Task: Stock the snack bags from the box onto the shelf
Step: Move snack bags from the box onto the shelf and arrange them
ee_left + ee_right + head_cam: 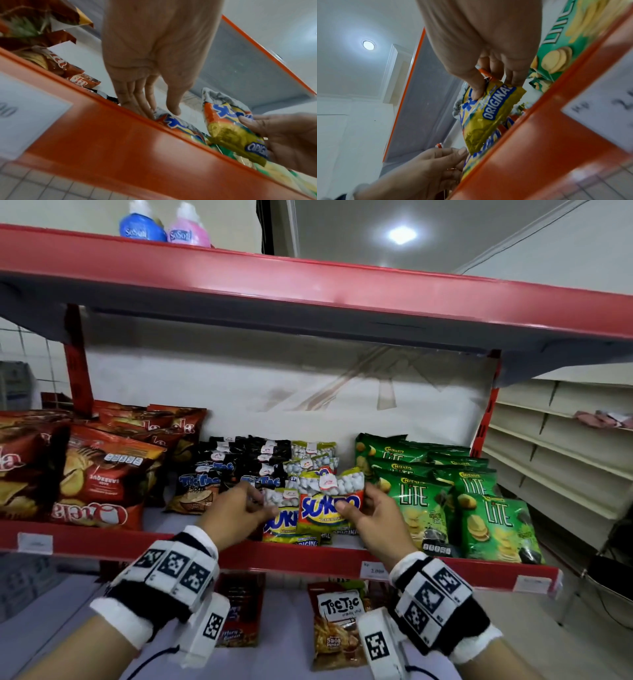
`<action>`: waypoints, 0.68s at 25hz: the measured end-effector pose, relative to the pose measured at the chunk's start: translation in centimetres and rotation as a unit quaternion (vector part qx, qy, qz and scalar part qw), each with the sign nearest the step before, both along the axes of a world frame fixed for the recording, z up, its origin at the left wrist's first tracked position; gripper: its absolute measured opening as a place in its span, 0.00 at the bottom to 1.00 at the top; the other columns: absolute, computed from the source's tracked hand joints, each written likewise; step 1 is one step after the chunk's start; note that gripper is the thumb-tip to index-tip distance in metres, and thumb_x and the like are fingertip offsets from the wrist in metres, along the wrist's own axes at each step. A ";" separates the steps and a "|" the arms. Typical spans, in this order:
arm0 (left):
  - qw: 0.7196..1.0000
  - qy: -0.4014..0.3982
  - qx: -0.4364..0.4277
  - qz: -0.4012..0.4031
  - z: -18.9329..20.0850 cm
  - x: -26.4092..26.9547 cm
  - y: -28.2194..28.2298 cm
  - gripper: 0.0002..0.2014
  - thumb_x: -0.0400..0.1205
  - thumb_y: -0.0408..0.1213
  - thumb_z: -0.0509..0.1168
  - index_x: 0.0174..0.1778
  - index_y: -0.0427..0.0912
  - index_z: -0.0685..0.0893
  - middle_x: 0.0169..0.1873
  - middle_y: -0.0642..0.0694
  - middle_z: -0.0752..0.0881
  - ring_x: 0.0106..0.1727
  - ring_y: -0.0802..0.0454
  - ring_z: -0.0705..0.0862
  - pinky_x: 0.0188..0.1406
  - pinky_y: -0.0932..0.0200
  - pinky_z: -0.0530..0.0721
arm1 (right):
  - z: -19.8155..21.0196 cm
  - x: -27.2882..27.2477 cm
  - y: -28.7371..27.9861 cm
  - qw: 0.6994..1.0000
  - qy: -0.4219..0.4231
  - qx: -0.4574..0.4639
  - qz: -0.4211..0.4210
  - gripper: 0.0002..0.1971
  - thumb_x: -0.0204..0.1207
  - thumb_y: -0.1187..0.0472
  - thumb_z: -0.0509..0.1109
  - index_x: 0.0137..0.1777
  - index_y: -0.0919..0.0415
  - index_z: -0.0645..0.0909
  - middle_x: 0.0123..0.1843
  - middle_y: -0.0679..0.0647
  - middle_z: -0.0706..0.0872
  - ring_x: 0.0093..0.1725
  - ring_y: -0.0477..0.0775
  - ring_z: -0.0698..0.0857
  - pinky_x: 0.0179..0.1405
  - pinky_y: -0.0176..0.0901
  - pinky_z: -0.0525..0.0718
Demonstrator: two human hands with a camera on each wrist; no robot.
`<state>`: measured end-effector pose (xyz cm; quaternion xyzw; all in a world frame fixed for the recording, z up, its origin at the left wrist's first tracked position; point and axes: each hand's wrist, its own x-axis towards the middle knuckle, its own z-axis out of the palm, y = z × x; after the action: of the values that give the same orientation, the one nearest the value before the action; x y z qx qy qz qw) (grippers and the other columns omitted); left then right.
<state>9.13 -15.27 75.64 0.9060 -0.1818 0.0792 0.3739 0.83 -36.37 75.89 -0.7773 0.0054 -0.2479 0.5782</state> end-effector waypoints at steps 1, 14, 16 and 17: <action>0.999 0.014 0.043 -0.005 -0.4 0.0 -0.1 0.17 0.75 0.51 0.73 0.35 0.46 0.73 0.28 0.51 0.78 0.32 0.54 0.77 0.32 0.59 0.73 | -0.7 0.1 0.4 1.000 0.004 -0.004 -0.002 0.16 0.75 0.66 0.72 0.62 0.57 0.80 0.57 0.53 0.88 0.59 0.54 0.85 0.64 0.53 0.82; 0.973 0.143 -0.163 -0.076 -1.1 0.5 -3.0 0.13 0.86 0.37 0.58 0.65 0.39 0.79 0.58 0.38 0.85 0.60 0.37 0.83 0.62 0.43 0.81 | -2.4 0.7 1.6 0.957 0.070 -0.253 -0.124 0.25 0.73 0.53 0.74 0.69 0.58 0.74 0.63 0.57 0.80 0.64 0.57 0.78 0.59 0.41 0.75; 0.967 0.150 -0.186 -0.088 -0.9 0.1 -2.9 0.17 0.85 0.50 0.58 0.63 0.43 0.80 0.61 0.42 0.84 0.62 0.41 0.82 0.66 0.41 0.79 | -2.0 0.6 1.8 0.957 0.089 -0.248 -0.123 0.26 0.73 0.52 0.74 0.68 0.59 0.73 0.64 0.57 0.81 0.65 0.57 0.79 0.57 0.40 0.76; 0.973 0.132 -0.158 -0.102 -0.8 -0.2 -2.8 0.22 0.82 0.59 0.58 0.60 0.46 0.81 0.58 0.46 0.85 0.60 0.46 0.83 0.64 0.44 0.80 | -1.8 0.4 1.8 0.959 0.101 -0.237 -0.119 0.26 0.72 0.52 0.75 0.67 0.58 0.72 0.63 0.55 0.82 0.63 0.56 0.80 0.54 0.38 0.76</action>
<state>8.95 -18.04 74.80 0.8145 -0.2068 -0.0520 0.5395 1.27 -34.56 74.14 -0.9069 0.0970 -0.2297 0.3397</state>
